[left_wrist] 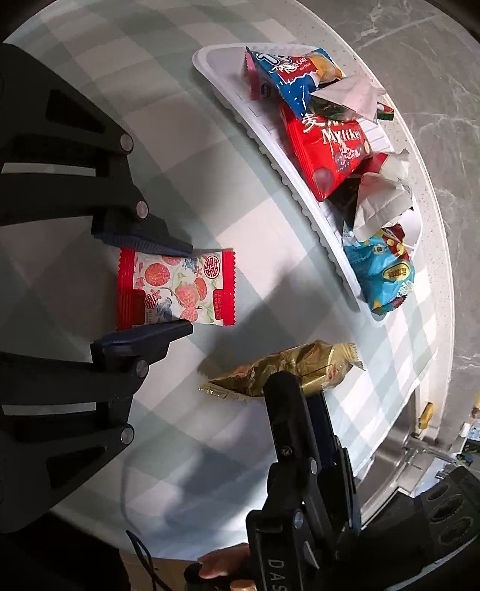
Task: Organize snacks
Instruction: 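Carry fruit candy with left tool while right tool carries gold cake to tray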
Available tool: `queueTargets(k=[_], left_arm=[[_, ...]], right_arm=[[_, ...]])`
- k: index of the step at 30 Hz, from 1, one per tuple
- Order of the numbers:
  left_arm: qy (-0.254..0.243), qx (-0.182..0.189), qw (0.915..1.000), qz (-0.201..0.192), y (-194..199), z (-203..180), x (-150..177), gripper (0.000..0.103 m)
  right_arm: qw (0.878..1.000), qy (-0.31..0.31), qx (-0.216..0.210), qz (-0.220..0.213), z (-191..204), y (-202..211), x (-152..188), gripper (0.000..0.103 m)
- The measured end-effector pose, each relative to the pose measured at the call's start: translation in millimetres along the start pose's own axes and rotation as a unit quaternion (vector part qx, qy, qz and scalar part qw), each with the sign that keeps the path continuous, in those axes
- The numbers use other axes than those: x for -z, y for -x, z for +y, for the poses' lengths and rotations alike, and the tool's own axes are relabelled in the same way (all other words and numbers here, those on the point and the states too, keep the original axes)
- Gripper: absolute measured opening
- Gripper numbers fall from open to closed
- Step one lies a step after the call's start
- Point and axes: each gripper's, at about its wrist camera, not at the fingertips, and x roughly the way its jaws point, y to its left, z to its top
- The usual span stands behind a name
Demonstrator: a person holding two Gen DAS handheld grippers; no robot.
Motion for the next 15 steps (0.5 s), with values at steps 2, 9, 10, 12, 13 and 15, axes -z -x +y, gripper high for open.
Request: queueTargets(k=[2,9,10,12,13,15], left_arm=[[0.007,0.003,1.0000,-0.004,2.3,2.2,0.2,0.032],[0.031,0.008,0.9994,-0.011,8.2,12.0,1.4,0.032],[0.031,0.008,0.9994,-0.011,8.5,11.9,1.6,0.032],[0.034,0.009,0.9993,-0.012,9.1,12.5,1.6,0.032],[0.035,0.011,0.9993,-0.011,9.7,13.3,2.3,0.032],[0.036,0.009,0.9992,-0.012,10.4,14.1,2.9,0.032]], right_arm=[[1.000,-0.001,0.000,-0.001,-0.5,0.4,0.1,0.035],[1.000,-0.004,0.007,0.006,-0.9,-3.5,1.7,0.035],[1.000,-0.004,0.008,0.008,-0.5,-4.7,2.3,0.035],[1.000,-0.004,0.003,0.012,0.8,-7.0,3.1,0.033],[1.000,-0.001,0.008,0.016,1.8,-8.8,3.6,0.033],[0.999,0.016,0.031,0.022,5.5,-11.9,4.7,0.033]])
